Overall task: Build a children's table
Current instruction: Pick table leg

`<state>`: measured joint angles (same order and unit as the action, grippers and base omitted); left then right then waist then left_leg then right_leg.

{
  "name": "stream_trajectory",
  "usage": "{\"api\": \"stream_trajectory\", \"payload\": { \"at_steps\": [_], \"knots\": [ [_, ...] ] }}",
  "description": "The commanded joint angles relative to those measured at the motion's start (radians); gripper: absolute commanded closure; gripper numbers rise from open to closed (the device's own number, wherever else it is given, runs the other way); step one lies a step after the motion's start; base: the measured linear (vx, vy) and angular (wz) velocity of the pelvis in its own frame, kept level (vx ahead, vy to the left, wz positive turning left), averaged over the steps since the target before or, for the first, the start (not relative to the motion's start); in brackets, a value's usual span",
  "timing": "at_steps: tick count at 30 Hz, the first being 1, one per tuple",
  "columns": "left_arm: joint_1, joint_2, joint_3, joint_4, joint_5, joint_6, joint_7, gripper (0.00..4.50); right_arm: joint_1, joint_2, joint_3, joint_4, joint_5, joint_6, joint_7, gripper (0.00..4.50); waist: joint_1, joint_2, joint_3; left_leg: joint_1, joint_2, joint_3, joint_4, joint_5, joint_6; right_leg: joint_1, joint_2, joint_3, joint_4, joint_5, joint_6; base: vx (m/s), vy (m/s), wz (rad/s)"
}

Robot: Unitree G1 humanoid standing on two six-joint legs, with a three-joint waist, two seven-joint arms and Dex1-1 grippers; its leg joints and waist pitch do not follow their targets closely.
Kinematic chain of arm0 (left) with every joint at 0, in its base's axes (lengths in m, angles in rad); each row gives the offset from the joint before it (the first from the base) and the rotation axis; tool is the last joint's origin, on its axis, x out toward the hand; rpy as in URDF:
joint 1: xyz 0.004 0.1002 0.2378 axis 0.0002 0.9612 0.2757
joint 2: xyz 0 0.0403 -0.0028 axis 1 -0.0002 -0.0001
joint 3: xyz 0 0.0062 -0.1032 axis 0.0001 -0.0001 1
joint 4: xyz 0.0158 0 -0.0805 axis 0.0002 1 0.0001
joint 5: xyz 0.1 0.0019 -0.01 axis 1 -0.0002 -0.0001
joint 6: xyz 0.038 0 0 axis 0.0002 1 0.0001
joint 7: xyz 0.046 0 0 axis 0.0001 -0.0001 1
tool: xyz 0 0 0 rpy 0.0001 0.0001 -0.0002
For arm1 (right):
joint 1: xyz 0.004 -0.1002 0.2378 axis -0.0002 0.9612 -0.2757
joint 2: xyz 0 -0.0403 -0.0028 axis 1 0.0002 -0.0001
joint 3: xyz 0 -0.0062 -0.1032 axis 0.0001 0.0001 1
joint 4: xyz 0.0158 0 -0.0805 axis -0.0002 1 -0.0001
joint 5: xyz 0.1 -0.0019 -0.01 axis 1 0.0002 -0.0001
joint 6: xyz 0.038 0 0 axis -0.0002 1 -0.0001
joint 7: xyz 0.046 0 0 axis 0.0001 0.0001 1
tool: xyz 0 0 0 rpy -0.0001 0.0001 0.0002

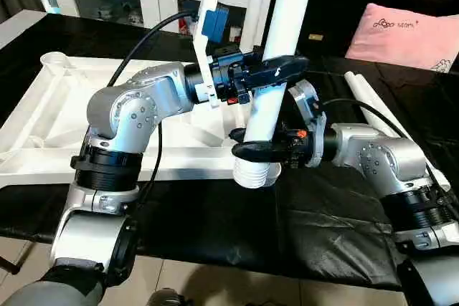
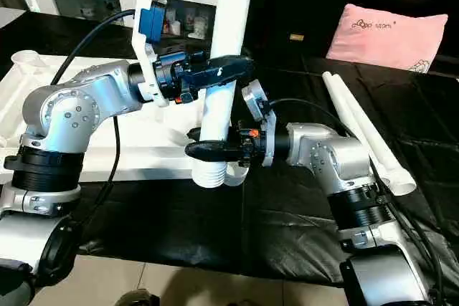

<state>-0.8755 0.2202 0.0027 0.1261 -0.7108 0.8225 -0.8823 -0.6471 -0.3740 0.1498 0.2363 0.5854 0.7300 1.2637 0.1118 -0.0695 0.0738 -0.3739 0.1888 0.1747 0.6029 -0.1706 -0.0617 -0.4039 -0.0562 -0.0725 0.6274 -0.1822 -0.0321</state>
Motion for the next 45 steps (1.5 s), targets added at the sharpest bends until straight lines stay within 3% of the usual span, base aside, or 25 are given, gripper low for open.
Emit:
{"api": "stream_trajectory", "payload": {
  "at_steps": [1,8,9,12,16,21,26,28,29,31,36,40,44,45],
  "knots": [
    [-0.030,-0.004,-0.010,-0.019,-0.013,0.002,-0.027,2.70,-0.001,-0.018,-0.006,-0.002,-0.004,0.006,0.001,2.46,0.000,0.000,-0.084,0.010,0.039,-0.009,-0.055,-0.099,0.008,0.065,-0.084,0.052,-0.075,-0.200,-0.156,0.000,0.000,0.00],
    [-0.028,-0.014,-0.019,-0.048,0.011,-0.047,-0.017,2.70,0.004,-0.007,-0.006,-0.002,-0.007,-0.003,-0.007,2.46,0.001,0.000,-0.084,0.010,0.039,-0.009,-0.055,-0.095,0.012,0.065,-0.084,0.052,-0.074,-0.183,-0.163,0.000,0.000,0.00],
    [-0.024,-0.018,-0.019,-0.065,-0.012,-0.031,-0.030,2.14,0.005,-0.004,-0.007,-0.001,-0.009,-0.006,-0.011,2.46,0.001,-0.002,-0.084,0.010,0.039,-0.009,-0.055,-0.097,0.011,0.065,-0.085,0.052,-0.074,-0.190,-0.162,0.000,0.000,0.00],
    [-0.019,-0.056,-0.013,-0.105,-0.069,0.024,-0.010,2.00,0.009,0.009,-0.014,0.003,-0.012,-0.015,-0.028,2.46,0.000,-0.002,-0.085,0.009,0.040,-0.009,-0.055,-0.093,0.010,0.065,-0.085,0.052,-0.071,-0.178,-0.170,0.000,0.000,0.00],
    [-0.011,-0.088,-0.023,-0.125,-0.076,0.025,0.013,1.56,0.012,0.029,-0.021,0.010,-0.012,-0.025,-0.050,2.48,0.002,-0.003,-0.084,0.008,0.039,-0.009,-0.054,-0.095,0.018,0.065,-0.086,0.052,-0.073,-0.183,-0.172,0.000,0.000,0.00],
    [-0.016,-0.114,-0.011,-0.102,-0.069,0.023,0.058,1.17,0.014,0.061,-0.031,0.025,-0.018,-0.053,-0.091,2.49,0.001,-0.003,-0.083,0.009,0.038,-0.010,-0.055,-0.106,0.009,0.064,-0.085,0.051,-0.079,-0.229,-0.149,0.000,0.000,0.00],
    [-0.033,-0.145,0.068,-0.081,-0.090,-0.006,0.106,0.97,0.013,0.095,-0.059,0.046,-0.027,-0.080,-0.147,2.49,0.001,-0.006,-0.083,0.008,0.038,-0.009,-0.055,-0.099,0.008,0.063,-0.086,0.051,-0.078,-0.216,-0.151,0.000,0.000,0.00],
    [-0.044,-0.161,0.117,-0.066,-0.125,-0.015,0.130,0.81,0.013,0.110,-0.079,0.056,-0.024,-0.094,-0.176,2.49,0.001,-0.006,-0.084,0.008,0.037,-0.008,-0.054,-0.096,0.010,0.064,-0.085,0.051,-0.077,-0.209,-0.152,0.000,0.000,0.00],
    [-0.055,-0.177,0.183,-0.043,-0.188,-0.002,0.162,0.73,0.017,0.127,-0.103,0.060,-0.014,-0.103,-0.206,2.49,0.001,-0.011,-0.084,0.007,0.035,-0.007,-0.053,-0.091,0.014,0.064,-0.084,0.051,-0.076,-0.203,-0.154,0.000,0.000,0.00],
    [-0.062,-0.189,0.247,-0.023,-0.259,0.018,0.194,0.61,0.025,0.143,-0.124,0.058,-0.004,-0.108,-0.234,2.49,0.003,-0.008,-0.085,0.008,0.036,-0.009,-0.054,-0.093,0.012,0.064,-0.085,0.050,-0.075,-0.202,-0.161,0.000,0.000,0.00],
    [-0.059,-0.191,0.314,-0.014,-0.319,0.027,0.228,0.16,0.046,0.151,-0.142,0.050,-0.005,-0.121,-0.270,2.59,0.003,-0.007,-0.084,0.009,0.035,-0.008,-0.055,-0.100,0.008,0.064,-0.082,0.050,-0.074,-0.186,-0.165,0.000,0.000,0.00],
    [-0.030,-0.133,0.304,-0.018,-0.248,0.007,0.196,0.10,0.060,0.149,-0.183,0.062,-0.037,-0.172,-0.358,2.59,-0.002,-0.004,-0.082,0.012,0.037,-0.009,-0.059,-0.106,-0.006,0.062,-0.081,0.052,-0.079,-0.232,-0.123,0.000,0.000,0.00],
    [0.059,0.009,0.123,-0.008,-0.014,-0.105,0.089,0.10,0.095,0.130,-0.192,0.049,-0.118,-0.223,-0.467,2.59,-0.004,0.004,-0.081,0.017,0.040,-0.014,-0.066,-0.106,-0.024,0.059,-0.082,0.054,-0.084,-0.243,-0.085,0.000,0.000,0.00],
    [0.088,0.056,0.048,0.001,0.065,-0.153,0.058,0.10,0.105,0.126,-0.193,0.040,-0.145,-0.238,-0.506,2.59,-0.004,0.007,-0.083,0.021,0.041,-0.014,-0.067,-0.103,-0.029,0.056,-0.081,0.055,-0.081,-0.230,-0.081,0.000,0.000,0.00]
  ]
}}
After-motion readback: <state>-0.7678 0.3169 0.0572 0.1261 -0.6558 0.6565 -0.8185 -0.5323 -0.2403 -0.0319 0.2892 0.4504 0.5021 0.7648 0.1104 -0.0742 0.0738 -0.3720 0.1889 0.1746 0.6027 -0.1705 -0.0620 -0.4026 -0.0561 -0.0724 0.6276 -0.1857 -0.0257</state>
